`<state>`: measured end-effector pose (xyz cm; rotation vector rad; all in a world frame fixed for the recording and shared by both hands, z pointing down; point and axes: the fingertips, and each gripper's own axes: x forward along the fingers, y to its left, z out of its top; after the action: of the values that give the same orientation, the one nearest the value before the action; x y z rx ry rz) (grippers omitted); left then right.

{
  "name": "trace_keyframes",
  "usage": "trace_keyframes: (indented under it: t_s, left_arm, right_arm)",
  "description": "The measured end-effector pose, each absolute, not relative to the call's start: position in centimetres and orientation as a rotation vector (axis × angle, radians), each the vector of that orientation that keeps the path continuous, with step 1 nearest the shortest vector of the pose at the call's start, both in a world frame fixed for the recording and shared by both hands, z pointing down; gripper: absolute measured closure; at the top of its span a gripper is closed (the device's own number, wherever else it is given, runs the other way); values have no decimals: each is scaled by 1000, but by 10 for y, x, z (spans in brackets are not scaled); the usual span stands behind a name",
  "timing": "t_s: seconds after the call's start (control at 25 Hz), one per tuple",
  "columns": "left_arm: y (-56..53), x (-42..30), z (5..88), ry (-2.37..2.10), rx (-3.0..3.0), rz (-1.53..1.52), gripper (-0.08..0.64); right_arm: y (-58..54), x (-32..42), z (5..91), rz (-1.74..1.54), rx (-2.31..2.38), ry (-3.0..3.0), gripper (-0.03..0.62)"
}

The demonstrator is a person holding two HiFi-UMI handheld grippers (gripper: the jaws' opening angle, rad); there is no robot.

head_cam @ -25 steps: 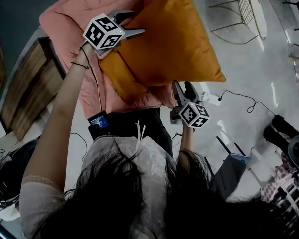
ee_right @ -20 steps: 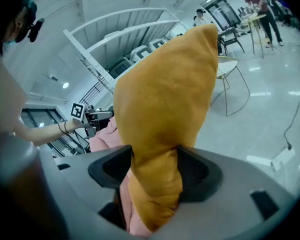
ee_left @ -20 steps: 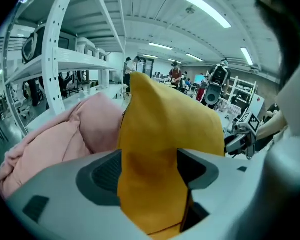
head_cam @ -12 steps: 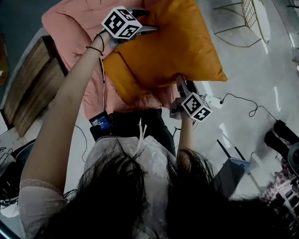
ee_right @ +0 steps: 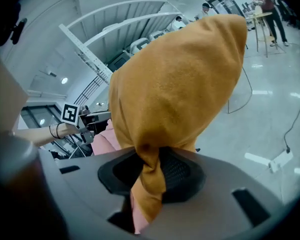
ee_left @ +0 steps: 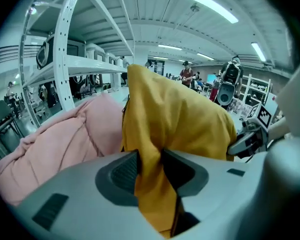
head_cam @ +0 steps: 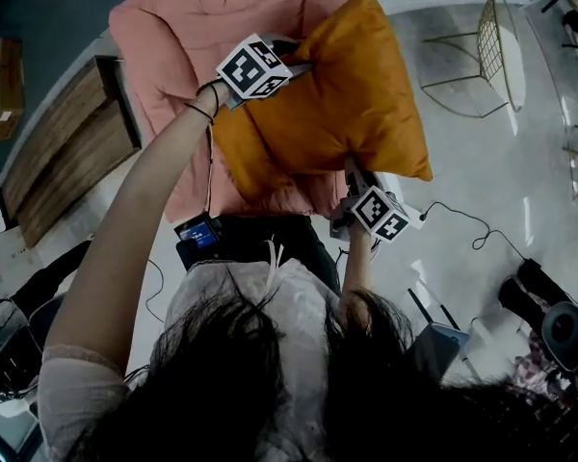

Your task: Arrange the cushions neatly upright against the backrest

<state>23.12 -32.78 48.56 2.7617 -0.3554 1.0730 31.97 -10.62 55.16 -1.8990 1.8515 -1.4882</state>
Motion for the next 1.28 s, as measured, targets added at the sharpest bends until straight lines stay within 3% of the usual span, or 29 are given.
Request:
trace_keyframes:
  t_s: [0.28,0.84,1.28]
  left_arm:
    - [-311,154,456,-532,2745,997,433]
    - [-289,-57,420,-1098,2433,530,520]
    - [-331,-107,462,-1293,2177,455,528]
  right_arm:
    - [-118,294,529,-1431,-1884,2097,491]
    - [-230,198,459,-1057,-1823,2648,491]
    - [-371,160,454,-923,-1873,2909,491]
